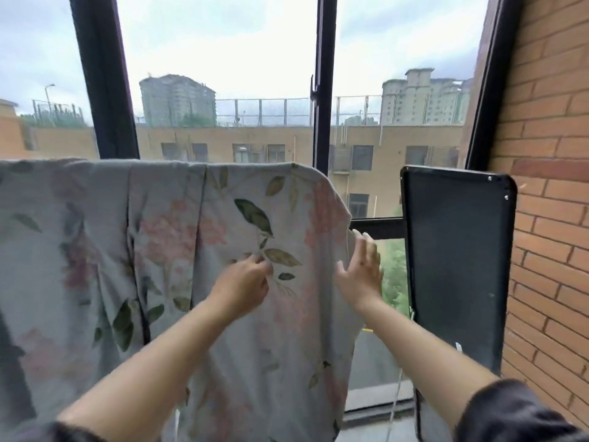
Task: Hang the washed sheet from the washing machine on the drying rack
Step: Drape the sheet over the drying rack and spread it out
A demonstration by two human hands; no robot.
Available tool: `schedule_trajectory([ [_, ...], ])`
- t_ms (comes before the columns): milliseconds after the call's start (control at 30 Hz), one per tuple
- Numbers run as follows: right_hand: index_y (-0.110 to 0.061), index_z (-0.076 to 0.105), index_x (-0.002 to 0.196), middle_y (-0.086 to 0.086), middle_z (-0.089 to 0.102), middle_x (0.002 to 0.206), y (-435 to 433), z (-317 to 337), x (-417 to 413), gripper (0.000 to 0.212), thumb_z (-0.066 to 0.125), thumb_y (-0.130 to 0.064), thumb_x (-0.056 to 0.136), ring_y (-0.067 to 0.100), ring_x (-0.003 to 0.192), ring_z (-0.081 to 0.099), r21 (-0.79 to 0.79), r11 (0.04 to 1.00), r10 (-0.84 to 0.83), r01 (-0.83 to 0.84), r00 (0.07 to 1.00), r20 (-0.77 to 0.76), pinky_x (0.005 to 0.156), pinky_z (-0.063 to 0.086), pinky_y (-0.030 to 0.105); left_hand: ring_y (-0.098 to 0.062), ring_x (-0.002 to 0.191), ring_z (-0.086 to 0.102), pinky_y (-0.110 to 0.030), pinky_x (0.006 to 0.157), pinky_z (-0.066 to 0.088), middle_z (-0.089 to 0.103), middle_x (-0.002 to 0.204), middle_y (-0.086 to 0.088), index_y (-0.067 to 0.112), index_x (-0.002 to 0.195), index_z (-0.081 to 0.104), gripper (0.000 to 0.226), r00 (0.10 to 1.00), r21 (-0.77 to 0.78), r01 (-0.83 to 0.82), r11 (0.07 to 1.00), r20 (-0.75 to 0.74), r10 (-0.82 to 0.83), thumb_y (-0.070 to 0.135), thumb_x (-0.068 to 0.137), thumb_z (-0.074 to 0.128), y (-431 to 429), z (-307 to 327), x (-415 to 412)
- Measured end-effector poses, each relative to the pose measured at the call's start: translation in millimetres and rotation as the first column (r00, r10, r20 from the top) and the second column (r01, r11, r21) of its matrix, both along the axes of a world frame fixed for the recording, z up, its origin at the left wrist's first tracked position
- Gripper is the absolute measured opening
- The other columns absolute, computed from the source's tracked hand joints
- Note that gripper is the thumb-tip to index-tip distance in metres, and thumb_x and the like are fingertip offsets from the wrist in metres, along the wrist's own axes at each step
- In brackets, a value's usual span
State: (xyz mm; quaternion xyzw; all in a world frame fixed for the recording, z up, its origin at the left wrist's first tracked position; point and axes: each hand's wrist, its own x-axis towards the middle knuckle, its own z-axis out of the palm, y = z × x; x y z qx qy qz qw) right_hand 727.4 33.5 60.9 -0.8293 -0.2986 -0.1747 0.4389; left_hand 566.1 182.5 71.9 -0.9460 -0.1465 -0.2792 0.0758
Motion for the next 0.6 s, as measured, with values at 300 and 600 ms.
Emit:
schedule_trajectory([
  [300,-0.020,0.025,0.144,0.003,0.028,0.151,98.4,129.5,-4.2,0.053,0.043,-0.025,0.094,0.020,0.140,0.023,-0.236,0.972,0.090,0.015,0.898,0.432,0.113,0.014,0.045,-0.019,0.146,0.008,-0.044,0.119,0.004,0.014,0.157,-0.002,0.022,0.149,0.015,0.062,0.988,0.151,-0.118,0.981,0.119,0.101,0.015,0.092,0.038,90.8,119.1,10.0],
  [600,-0.019,0.055,0.105,0.004,0.062,0.110,147.3,152.9,17.3,0.029,0.031,-0.035,0.100,0.027,0.105,0.055,-0.216,0.975,0.145,-0.060,0.902,0.407,0.083,0.034,0.037,-0.028,0.071,0.062,-0.039,0.076,0.043,0.066,0.077,-0.007,0.012,0.078,0.060,0.047,0.914,0.202,-0.215,0.955,0.385,0.125,0.041,0.095,0.027,170.9,135.8,6.2],
])
